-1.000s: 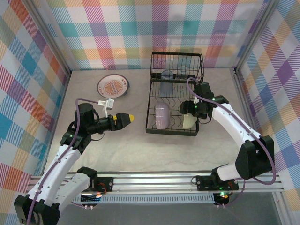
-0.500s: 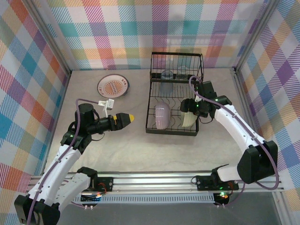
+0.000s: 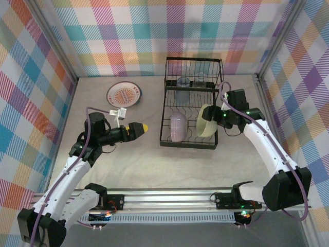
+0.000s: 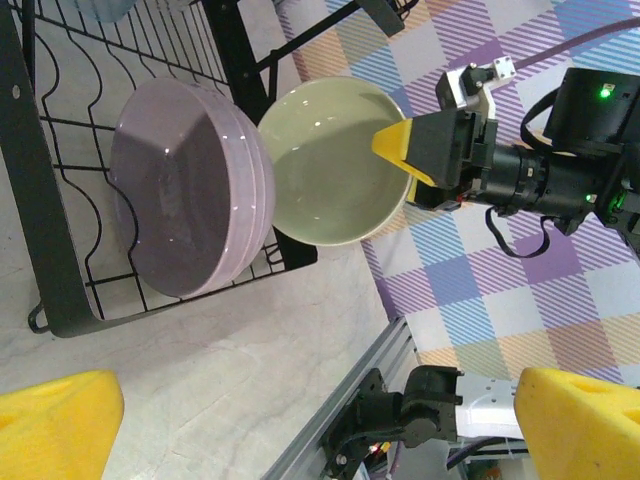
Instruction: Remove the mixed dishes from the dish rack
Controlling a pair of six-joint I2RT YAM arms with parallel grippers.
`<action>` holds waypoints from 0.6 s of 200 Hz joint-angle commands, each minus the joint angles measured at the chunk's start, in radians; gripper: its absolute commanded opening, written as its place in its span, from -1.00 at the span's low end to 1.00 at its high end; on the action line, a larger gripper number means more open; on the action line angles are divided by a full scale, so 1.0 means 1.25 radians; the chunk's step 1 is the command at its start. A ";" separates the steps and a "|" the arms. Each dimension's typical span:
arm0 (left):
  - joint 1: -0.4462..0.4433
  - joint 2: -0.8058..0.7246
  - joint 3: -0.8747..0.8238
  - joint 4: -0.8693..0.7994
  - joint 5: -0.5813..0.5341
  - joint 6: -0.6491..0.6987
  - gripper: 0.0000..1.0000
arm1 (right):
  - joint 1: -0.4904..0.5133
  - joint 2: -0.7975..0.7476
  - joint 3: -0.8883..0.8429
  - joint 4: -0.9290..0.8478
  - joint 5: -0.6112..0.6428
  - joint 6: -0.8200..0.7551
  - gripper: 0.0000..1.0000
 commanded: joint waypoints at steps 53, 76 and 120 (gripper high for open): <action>-0.078 0.049 0.063 -0.052 -0.038 0.038 1.00 | -0.098 -0.103 -0.048 0.134 -0.223 0.060 -0.83; -0.109 0.067 0.094 -0.100 -0.064 0.059 1.00 | -0.129 -0.130 -0.071 0.154 -0.277 0.074 -0.83; -0.178 0.134 0.185 -0.194 -0.128 0.116 1.00 | -0.198 -0.175 -0.110 0.199 -0.394 0.113 -0.84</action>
